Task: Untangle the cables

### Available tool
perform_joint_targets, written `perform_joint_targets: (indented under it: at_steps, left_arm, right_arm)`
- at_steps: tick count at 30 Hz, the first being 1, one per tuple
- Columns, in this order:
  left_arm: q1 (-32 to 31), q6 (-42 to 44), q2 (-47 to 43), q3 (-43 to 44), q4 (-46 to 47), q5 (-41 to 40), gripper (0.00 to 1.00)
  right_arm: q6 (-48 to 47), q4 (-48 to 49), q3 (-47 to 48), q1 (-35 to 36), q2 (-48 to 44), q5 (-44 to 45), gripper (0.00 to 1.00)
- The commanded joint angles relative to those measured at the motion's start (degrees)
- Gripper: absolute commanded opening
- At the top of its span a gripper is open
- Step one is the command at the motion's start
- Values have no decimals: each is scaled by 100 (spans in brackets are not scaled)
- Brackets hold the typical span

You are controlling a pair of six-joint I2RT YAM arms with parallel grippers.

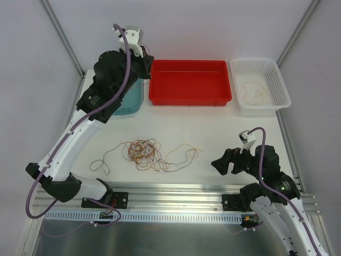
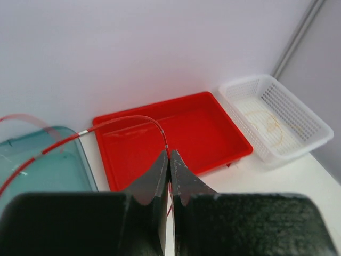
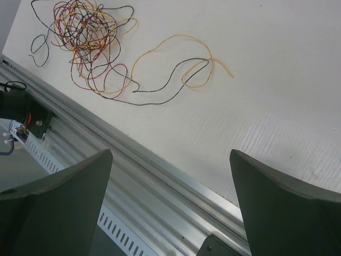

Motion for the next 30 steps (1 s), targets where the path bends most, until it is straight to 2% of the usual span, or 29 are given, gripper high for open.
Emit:
perform_joint_targets:
  at_steps: [1,7,17,30]
  left_arm:
    - [444,271,198,505,-2,233,0]
    - [1251,640,645,1173,-2,268,0]
    - [2456,431,1850,2220,-2,848,0]
    - [3134,43,3703,1368,6,1235,0]
  right_arm:
    - [86,180,-51,31,34,-524,97]
    - [33,197,-60,22,193,-648,97]
    - [130,22,-51,22,289,-762,97]
    - [139,-13,-69,31,412,-762,97]
